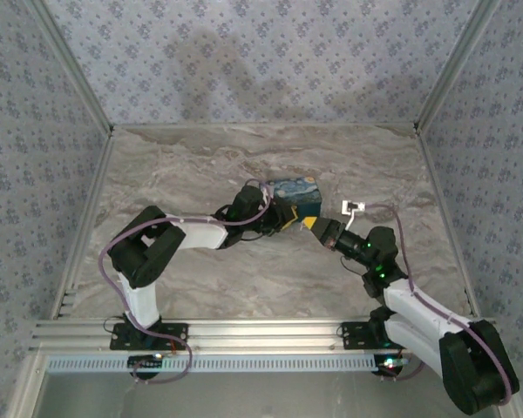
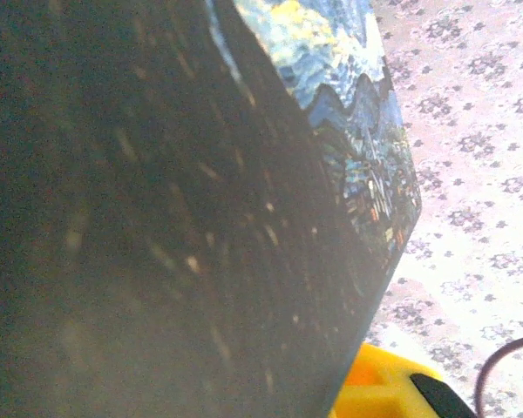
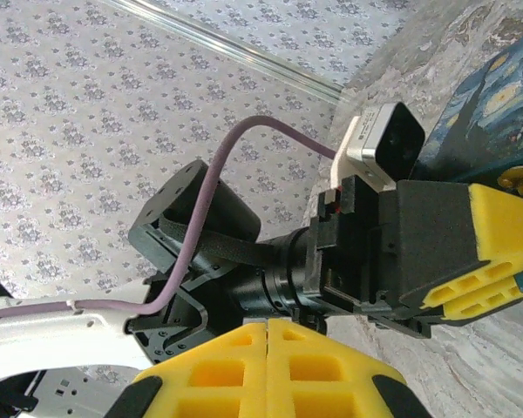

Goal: Unlock the padlock with the key

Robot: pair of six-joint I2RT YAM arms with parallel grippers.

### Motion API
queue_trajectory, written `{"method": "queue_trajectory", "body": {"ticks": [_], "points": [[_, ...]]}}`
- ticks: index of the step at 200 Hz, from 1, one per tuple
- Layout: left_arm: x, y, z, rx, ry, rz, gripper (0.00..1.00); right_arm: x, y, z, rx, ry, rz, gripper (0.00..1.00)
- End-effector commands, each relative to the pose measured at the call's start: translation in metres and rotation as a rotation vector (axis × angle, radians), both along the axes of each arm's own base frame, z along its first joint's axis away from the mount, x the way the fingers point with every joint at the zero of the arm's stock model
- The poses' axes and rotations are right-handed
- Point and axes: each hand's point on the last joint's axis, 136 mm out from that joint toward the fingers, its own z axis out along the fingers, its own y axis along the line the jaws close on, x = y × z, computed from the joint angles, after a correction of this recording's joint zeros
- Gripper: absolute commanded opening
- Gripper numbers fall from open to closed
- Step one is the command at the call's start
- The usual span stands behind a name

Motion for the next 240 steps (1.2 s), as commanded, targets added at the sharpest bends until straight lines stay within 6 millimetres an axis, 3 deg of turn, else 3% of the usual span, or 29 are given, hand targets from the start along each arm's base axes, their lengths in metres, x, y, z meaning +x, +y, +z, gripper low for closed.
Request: {"method": "queue_trajectory", "body": {"ticks": [1,32,50,75,102,130,155,183,208,240], "points": [[-0.005,0.010,-0.025,0.091,-0.005,-0.012,0.18,-0.001,0.001,0.013,-0.020,-0.043,0.017,0.00],[-0.010,0.023,-0.054,0.188,0.002,-0.013,0.23,0.002,-0.003,0.007,-0.084,-0.016,-0.009,0.00],[-0.013,0.027,-0.062,0.203,0.008,-0.009,0.37,0.002,-0.003,0.006,-0.097,-0.011,-0.010,0.00],[-0.021,0.032,-0.055,0.184,-0.012,-0.012,0.46,0.005,-0.005,0.000,-0.131,0.022,-0.029,0.00],[-0.043,0.042,-0.039,0.153,-0.032,-0.013,0.46,0.006,-0.001,0.005,-0.139,0.025,-0.011,0.00],[-0.060,0.056,0.009,0.114,-0.187,-0.003,0.46,0.006,0.006,0.023,-0.128,-0.001,0.024,0.00],[-0.063,0.067,0.085,0.042,-0.446,-0.005,0.46,0.005,0.017,0.043,-0.101,-0.029,0.081,0.00],[-0.069,0.084,0.160,-0.002,-0.681,0.015,0.50,0.005,0.026,0.047,-0.147,-0.013,0.076,0.00],[-0.086,0.082,0.195,-0.061,-0.812,-0.056,0.50,0.013,0.025,0.049,-0.075,0.065,0.027,0.00],[-0.102,0.078,0.204,-0.070,-0.988,-0.084,0.54,0.023,0.021,0.050,0.022,0.200,-0.052,0.00]]}}
